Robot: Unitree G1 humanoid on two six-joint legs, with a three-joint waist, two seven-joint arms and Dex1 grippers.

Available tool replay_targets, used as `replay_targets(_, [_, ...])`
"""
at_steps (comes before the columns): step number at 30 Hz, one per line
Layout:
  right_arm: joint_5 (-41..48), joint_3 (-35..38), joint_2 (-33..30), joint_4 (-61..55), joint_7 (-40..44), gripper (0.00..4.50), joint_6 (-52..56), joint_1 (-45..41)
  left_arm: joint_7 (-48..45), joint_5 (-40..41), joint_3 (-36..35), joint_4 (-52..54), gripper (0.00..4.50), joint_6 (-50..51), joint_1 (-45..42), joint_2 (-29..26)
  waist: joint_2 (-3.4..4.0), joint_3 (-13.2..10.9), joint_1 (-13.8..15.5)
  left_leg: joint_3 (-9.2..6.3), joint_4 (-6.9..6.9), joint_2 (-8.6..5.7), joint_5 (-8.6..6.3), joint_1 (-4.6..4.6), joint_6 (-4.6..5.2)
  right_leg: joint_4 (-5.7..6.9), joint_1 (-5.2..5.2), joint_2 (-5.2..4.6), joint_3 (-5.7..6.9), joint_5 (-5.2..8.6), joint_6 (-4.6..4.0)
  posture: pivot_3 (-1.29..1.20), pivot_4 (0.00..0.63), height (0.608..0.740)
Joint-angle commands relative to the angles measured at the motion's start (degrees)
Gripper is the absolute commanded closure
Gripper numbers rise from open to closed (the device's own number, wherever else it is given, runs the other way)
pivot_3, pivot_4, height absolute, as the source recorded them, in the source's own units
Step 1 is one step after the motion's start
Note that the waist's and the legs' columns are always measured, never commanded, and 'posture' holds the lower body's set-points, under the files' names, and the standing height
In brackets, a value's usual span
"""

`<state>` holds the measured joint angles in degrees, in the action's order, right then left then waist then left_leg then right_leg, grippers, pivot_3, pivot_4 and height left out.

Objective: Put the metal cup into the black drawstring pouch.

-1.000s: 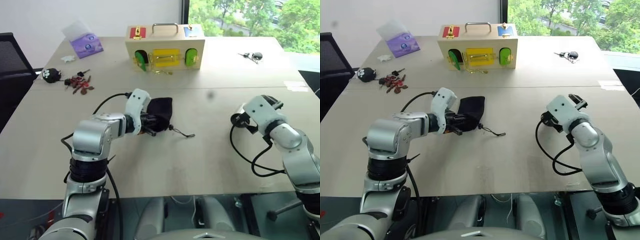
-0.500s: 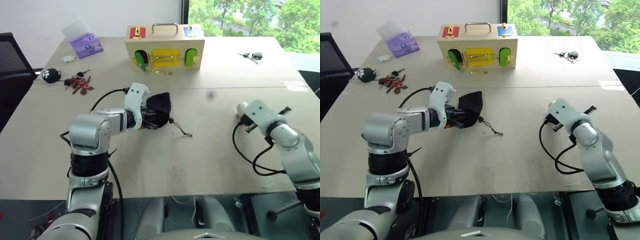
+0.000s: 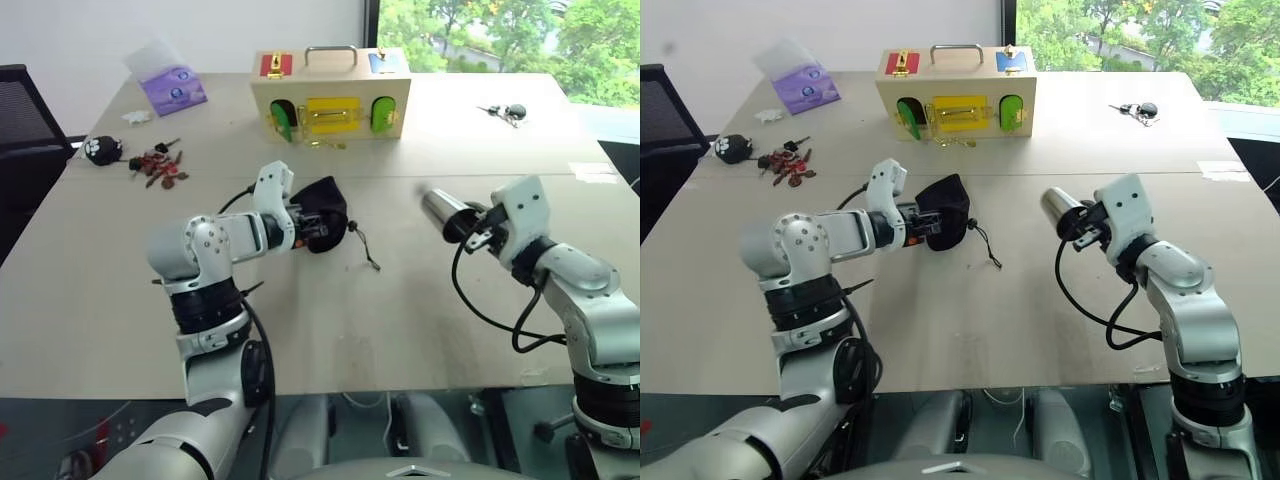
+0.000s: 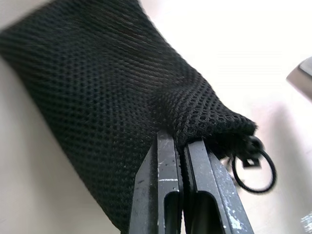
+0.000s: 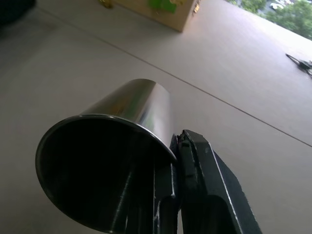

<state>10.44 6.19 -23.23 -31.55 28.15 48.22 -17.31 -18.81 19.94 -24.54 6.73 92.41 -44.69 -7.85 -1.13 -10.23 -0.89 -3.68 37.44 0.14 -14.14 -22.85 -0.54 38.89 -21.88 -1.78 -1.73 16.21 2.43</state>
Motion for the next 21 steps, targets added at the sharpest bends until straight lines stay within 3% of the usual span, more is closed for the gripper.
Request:
replay_targets(1, [9.55,3.06,3.63,-6.01,1.51,4.49,2.99,-1.32,2.35,2.26,-5.17,-1.41,4.50,0.09,-3.59,1.67,0.00,0.00,0.01,-0.02,0.00,0.00,0.00,0.00,0.00,0.01,0.00,0.00,0.01,0.00,0.00,0.00,0.150,0.740])
replay_targets(11, [18.53,-4.75,6.49,-5.33,4.51,4.49,1.78,-0.53,9.44,11.17,-12.22,-6.92,4.50,0.09,-4.43,4.48,0.01,0.00,-0.06,-0.05,-0.01,-0.03,0.00,0.01,-0.01,0.03,-0.02,-0.03,0.05,-0.01,0.01,0.00,0.150,0.740])
replay_targets(15, [17.58,-11.92,8.91,1.32,7.82,4.49,-4.94,0.45,11.51,16.65,-13.41,-9.25,4.50,0.09,-3.78,3.83,-0.03,0.02,-0.17,-0.03,-0.01,-0.03,0.01,0.03,-0.01,0.02,-0.02,-0.03,0.04,-0.01,0.01,0.00,0.150,0.740])
replay_targets(21, [13.36,-15.92,13.23,14.76,8.01,4.49,-15.51,-3.07,14.72,24.49,-10.58,-11.87,4.50,0.09,-2.70,0.00,-0.03,0.03,-0.15,-0.03,0.00,-0.03,0.02,0.04,-0.04,0.06,-0.03,-0.03,0.03,-0.01,0.01,0.00,0.150,0.740])
